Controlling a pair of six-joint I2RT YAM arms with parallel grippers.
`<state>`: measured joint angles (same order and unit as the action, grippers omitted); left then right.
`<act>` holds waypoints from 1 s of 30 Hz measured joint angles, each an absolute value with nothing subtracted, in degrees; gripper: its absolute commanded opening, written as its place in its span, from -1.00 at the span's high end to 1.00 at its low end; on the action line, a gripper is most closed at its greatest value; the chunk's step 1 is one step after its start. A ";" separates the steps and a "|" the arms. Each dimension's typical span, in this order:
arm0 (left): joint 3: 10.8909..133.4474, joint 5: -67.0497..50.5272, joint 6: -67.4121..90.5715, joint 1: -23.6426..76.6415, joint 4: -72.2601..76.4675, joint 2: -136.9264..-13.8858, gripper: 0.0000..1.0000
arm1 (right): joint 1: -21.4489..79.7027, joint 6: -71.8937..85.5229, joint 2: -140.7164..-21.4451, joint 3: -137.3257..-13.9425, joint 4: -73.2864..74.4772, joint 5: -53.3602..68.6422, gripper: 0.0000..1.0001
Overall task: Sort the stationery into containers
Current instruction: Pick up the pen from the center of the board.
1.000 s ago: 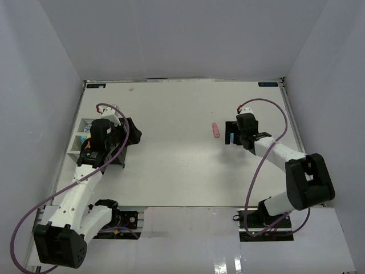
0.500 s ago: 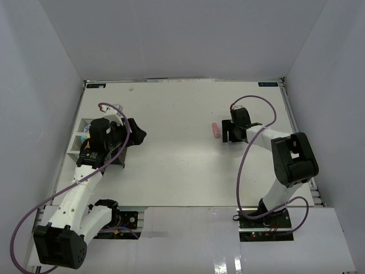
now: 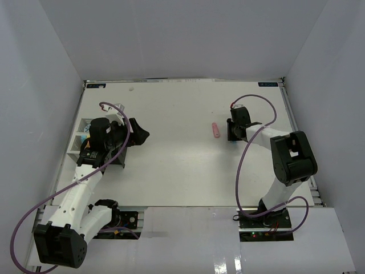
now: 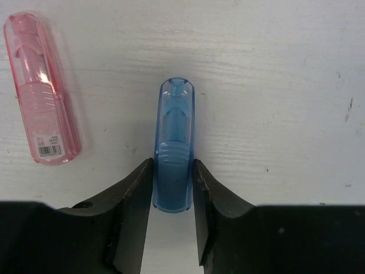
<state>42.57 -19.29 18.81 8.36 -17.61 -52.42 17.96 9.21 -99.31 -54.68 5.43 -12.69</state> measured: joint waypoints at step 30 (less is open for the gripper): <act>51.40 -12.38 40.99 40.45 -6.11 -72.03 -0.80 | 42.81 7.92 -55.88 -31.70 -5.43 -3.77 0.56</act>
<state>51.40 -12.38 40.99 40.45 -6.11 -72.03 42.81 7.92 -55.88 -31.70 -5.43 -3.77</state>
